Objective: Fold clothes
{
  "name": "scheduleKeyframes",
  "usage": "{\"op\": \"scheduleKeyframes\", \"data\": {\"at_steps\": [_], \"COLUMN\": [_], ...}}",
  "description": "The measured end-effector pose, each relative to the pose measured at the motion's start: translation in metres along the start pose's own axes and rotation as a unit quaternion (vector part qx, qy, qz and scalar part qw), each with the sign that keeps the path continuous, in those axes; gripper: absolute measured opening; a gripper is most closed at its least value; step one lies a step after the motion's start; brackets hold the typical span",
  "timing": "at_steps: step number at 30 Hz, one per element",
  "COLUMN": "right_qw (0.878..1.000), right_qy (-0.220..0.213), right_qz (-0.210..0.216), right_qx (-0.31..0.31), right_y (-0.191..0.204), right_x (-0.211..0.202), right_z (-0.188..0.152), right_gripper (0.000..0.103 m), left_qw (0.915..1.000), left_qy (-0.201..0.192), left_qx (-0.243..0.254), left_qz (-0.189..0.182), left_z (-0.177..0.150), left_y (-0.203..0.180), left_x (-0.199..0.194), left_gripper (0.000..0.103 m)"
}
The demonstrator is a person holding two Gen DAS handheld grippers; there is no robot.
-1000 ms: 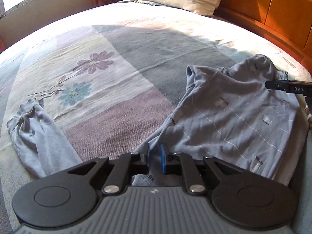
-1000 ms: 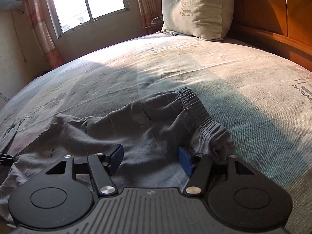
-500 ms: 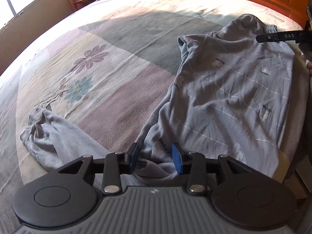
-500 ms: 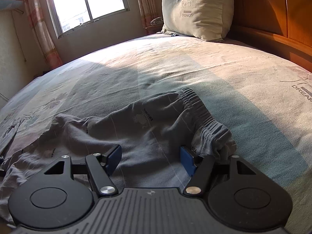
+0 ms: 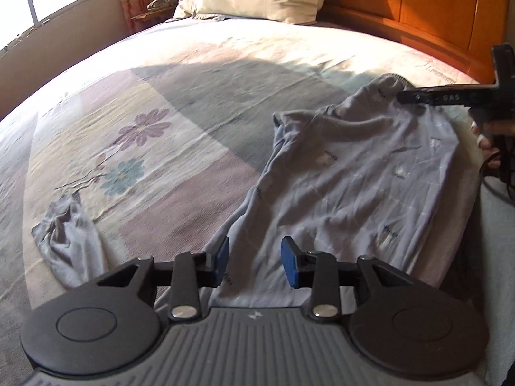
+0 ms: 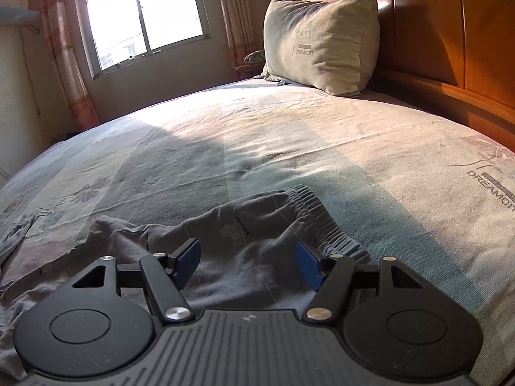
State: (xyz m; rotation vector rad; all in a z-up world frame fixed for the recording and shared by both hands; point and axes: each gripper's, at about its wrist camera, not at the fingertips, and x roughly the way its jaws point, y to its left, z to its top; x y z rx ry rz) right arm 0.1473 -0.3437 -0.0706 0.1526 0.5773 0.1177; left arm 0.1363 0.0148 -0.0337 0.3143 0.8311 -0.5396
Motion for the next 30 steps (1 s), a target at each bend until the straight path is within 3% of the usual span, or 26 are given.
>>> {"op": "scheduleKeyframes", "data": {"at_steps": [2, 4, 8, 13, 15, 17, 20, 25, 27, 28, 30], "right_qw": [0.998, 0.994, 0.989, 0.992, 0.994, 0.996, 0.999, 0.999, 0.998, 0.998, 0.997], "right_qy": [0.019, 0.039, 0.072, 0.063, 0.071, 0.068, 0.028, 0.031, 0.048, 0.058, 0.063], "right_qz": [0.018, 0.024, 0.000, -0.006, -0.009, 0.000, 0.028, 0.003, 0.006, 0.010, 0.009], "right_qx": [-0.056, -0.097, -0.126, -0.107, -0.085, -0.063, -0.035, -0.031, -0.034, -0.033, -0.039], "right_y": [0.017, 0.029, 0.033, 0.022, 0.022, 0.026, 0.031, 0.034, 0.036, 0.036, 0.037], "right_x": [0.015, 0.033, 0.076, 0.091, 0.087, 0.066, 0.016, -0.013, -0.007, -0.003, 0.002], "right_z": [0.009, 0.016, 0.019, 0.024, 0.029, 0.031, 0.023, -0.017, -0.029, -0.033, -0.038], "right_gripper": [0.072, 0.071, 0.071, 0.075, 0.075, 0.075, 0.089, 0.091, 0.091, 0.091, 0.092], "left_qw": [0.9980, 0.9955, 0.9968, 0.9959, 0.9948, 0.9946, 0.9927, 0.9860, 0.9815, 0.9838, 0.9865], "left_qy": [-0.021, -0.033, -0.019, 0.000, 0.007, -0.012, -0.039, -0.047, -0.037, -0.021, -0.012], "left_qx": [-0.015, -0.031, -0.057, -0.089, -0.102, -0.099, -0.096, -0.106, -0.141, -0.148, -0.148], "left_qz": [-0.057, -0.083, -0.054, -0.017, -0.002, -0.026, -0.062, -0.120, -0.124, -0.099, -0.069], "left_z": [0.018, 0.030, 0.023, 0.013, 0.009, 0.020, 0.036, 0.071, 0.076, 0.077, 0.071], "left_y": [-0.010, -0.017, -0.006, 0.007, 0.013, 0.006, -0.005, -0.026, -0.019, -0.015, -0.006], "left_x": [0.020, 0.045, 0.054, 0.065, 0.069, 0.066, 0.060, 0.094, 0.116, 0.126, 0.132], "left_gripper": [0.039, 0.039, 0.037, 0.035, 0.035, 0.035, 0.042, 0.042, 0.042, 0.042, 0.027]}}
